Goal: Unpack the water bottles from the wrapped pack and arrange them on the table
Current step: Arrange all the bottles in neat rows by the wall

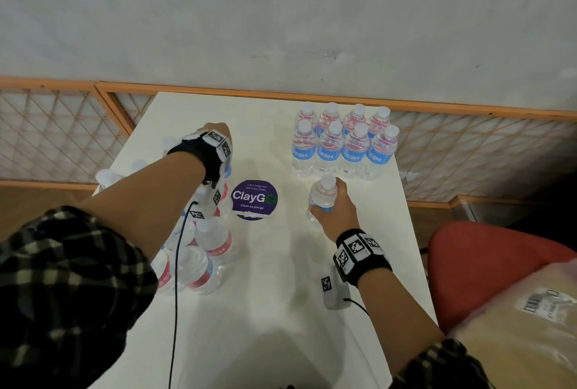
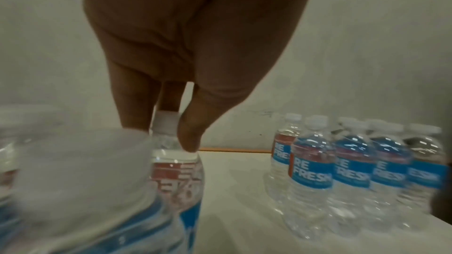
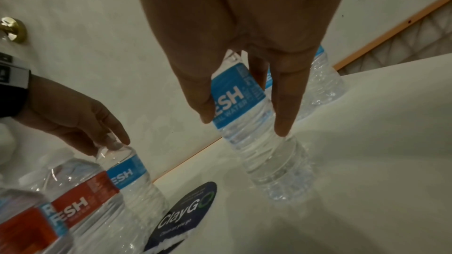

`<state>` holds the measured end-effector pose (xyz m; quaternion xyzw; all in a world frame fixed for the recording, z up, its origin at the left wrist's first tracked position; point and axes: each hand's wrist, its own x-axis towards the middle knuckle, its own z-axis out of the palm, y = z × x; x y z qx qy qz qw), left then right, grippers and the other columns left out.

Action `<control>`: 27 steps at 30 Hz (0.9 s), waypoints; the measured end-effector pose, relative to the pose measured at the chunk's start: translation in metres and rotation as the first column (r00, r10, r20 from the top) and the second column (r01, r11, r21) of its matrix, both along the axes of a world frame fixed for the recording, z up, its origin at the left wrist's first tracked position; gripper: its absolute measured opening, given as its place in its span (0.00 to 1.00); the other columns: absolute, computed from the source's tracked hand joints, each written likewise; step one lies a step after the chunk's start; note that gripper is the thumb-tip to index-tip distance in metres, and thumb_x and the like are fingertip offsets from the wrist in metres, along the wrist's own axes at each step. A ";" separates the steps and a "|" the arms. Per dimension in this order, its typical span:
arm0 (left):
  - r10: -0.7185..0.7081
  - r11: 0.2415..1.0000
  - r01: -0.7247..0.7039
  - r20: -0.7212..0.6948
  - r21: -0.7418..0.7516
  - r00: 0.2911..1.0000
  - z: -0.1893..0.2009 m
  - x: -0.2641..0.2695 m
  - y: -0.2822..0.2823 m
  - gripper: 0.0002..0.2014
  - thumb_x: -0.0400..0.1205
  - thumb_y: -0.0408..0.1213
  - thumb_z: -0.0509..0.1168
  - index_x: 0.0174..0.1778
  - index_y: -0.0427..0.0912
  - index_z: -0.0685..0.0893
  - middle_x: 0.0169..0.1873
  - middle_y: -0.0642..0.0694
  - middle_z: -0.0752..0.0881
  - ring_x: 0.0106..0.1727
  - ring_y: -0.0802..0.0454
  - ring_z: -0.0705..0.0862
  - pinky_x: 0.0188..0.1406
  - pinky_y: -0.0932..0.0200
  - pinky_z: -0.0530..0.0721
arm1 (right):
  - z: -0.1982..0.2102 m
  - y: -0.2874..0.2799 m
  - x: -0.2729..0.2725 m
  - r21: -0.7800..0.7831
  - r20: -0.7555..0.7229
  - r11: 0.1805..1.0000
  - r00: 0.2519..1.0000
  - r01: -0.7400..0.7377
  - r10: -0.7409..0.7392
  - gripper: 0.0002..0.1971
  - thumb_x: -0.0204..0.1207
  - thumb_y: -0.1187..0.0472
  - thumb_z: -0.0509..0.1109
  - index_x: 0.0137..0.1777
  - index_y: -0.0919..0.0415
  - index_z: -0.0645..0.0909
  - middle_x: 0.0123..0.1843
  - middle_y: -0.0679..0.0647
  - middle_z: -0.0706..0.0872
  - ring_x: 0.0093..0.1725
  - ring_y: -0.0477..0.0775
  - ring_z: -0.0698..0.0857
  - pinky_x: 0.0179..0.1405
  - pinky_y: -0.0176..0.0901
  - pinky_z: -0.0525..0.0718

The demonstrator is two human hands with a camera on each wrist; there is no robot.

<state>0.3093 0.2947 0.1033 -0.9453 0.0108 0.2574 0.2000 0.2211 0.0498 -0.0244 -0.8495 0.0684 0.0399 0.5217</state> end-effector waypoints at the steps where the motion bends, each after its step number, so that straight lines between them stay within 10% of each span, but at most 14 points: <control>1: 0.020 0.997 -0.018 0.026 -0.076 0.999 -0.005 0.004 -0.004 0.12 0.73 0.33 0.71 0.52 0.36 0.84 0.59 0.40 0.83 0.57 0.39 0.85 0.59 0.43 0.85 | 0.001 -0.001 0.000 -0.004 0.000 1.000 1.000 -0.001 0.001 0.36 0.71 0.63 0.77 0.76 0.56 0.63 0.68 0.55 0.79 0.66 0.58 0.79 0.68 0.50 0.77; 10: -0.154 0.770 0.142 0.035 -0.622 0.987 -0.009 -0.024 -0.114 0.17 0.80 0.28 0.64 0.65 0.43 0.84 0.67 0.44 0.82 0.66 0.46 0.80 0.59 0.62 0.75 | 0.002 -0.021 -0.012 -0.032 0.008 0.996 0.996 0.084 -0.084 0.31 0.70 0.65 0.76 0.71 0.56 0.67 0.63 0.56 0.82 0.62 0.59 0.82 0.62 0.52 0.81; 19: -0.285 0.626 0.267 0.104 -0.733 0.953 -0.025 -0.047 -0.157 0.21 0.80 0.31 0.64 0.70 0.44 0.79 0.69 0.45 0.80 0.69 0.45 0.77 0.64 0.60 0.73 | 0.002 -0.073 -0.029 -0.094 0.017 0.971 0.975 0.220 -0.220 0.32 0.62 0.63 0.78 0.66 0.57 0.70 0.59 0.56 0.83 0.59 0.61 0.81 0.60 0.56 0.82; 27: -0.101 0.618 0.023 -0.051 -0.786 0.994 -0.069 -0.068 -0.138 0.36 0.71 0.43 0.77 0.73 0.42 0.68 0.67 0.43 0.79 0.67 0.42 0.79 0.67 0.52 0.75 | -0.003 -0.078 -0.038 -0.103 0.085 0.968 0.972 0.229 -0.221 0.40 0.60 0.57 0.84 0.71 0.56 0.67 0.62 0.50 0.75 0.63 0.51 0.72 0.67 0.49 0.74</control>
